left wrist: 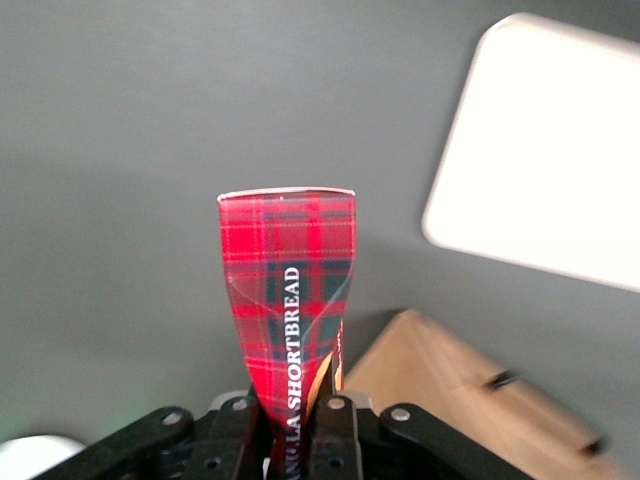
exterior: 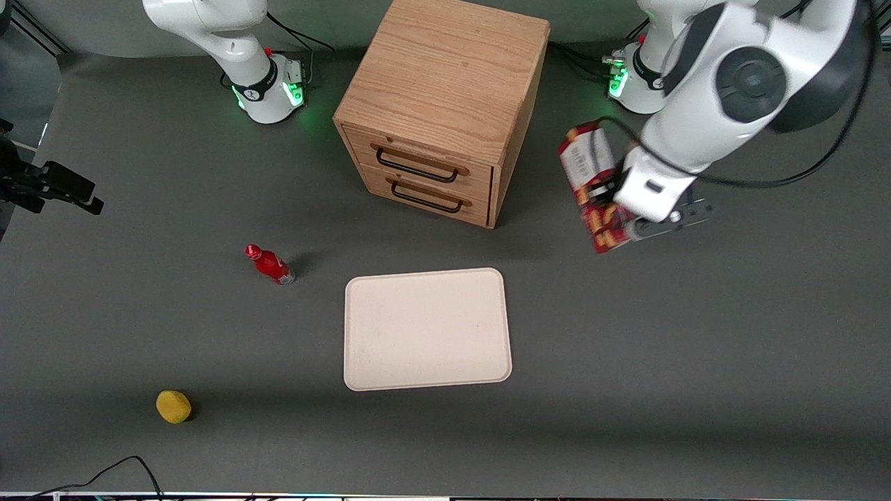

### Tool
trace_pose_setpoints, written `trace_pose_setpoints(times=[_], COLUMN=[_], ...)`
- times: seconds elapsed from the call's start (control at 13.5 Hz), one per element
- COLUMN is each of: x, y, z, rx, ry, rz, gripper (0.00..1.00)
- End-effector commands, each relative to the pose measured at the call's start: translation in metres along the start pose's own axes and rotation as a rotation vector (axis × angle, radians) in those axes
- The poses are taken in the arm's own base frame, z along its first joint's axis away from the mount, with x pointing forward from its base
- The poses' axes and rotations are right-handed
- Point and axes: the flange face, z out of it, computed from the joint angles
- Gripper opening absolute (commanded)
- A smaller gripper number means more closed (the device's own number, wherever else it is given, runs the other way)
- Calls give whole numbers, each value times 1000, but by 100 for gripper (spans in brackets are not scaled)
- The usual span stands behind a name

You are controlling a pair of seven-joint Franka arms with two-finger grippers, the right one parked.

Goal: Place red cookie box on tray
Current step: 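Carry the held cookie box over to the cream tray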

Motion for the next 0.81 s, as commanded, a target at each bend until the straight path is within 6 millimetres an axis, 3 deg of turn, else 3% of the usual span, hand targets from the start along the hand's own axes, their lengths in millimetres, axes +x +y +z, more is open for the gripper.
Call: trace_pose_setpoints(times=[0.0,0.15,0.37,0.59,0.74], x=[39,47,42,37,44], y=[54,89,136,161,164], z=[11,34,65,104,121], rx=[-83,-70,-101,-67,-70], ry=[15,63,111,160,208], rz=[-139,-212,-357,-411,-415], gripper=[17,18,18,18,18])
